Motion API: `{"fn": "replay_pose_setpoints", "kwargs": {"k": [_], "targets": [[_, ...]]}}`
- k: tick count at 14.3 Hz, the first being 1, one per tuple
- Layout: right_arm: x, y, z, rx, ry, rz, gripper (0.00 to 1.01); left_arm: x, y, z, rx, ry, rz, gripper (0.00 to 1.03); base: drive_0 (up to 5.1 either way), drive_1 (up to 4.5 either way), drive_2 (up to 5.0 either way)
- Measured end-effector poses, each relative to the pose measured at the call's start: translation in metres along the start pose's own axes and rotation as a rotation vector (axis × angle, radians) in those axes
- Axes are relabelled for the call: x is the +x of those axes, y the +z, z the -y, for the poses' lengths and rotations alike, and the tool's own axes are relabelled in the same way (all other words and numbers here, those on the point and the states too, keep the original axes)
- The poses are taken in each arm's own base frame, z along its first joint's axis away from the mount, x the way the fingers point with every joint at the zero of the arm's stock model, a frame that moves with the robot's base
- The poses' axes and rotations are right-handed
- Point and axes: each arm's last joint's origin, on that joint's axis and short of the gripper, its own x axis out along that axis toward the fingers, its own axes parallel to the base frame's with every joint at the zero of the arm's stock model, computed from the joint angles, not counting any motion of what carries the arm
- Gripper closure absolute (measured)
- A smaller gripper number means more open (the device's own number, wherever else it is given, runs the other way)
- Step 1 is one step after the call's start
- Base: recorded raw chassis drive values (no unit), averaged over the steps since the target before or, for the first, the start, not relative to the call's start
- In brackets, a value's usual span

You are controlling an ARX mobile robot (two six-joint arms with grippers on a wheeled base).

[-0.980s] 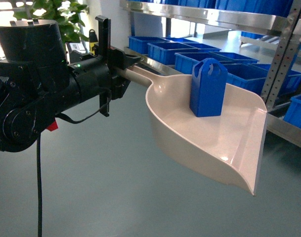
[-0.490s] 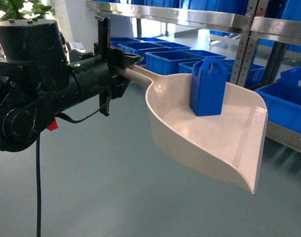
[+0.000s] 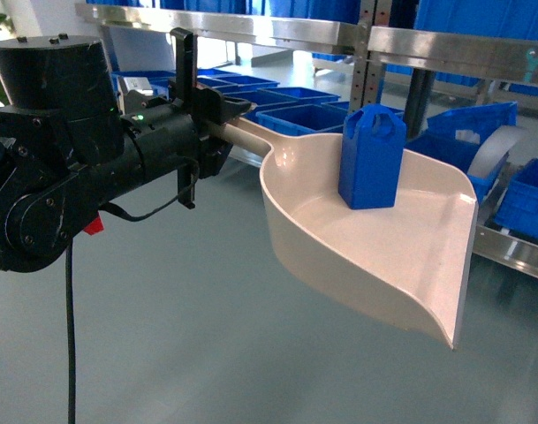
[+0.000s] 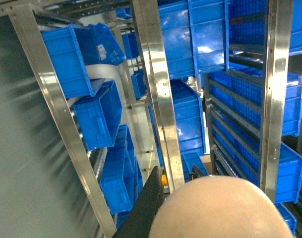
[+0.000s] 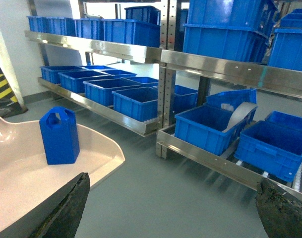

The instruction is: Place part in tray to right shelf

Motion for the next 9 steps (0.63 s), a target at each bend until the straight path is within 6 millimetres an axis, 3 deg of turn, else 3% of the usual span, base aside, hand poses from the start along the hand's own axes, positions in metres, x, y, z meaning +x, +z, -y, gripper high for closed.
{"fn": "replay_pose_setpoints", "kwargs": {"k": [9], "targets": [[0.0000, 0.0000, 0.0000, 0.000, 0.000, 0.000, 0.03, -0.0001, 0.0002, 0.0000, 0.000, 0.000, 0.001, 0.91, -1.5, -1.51, -1.5]]}}
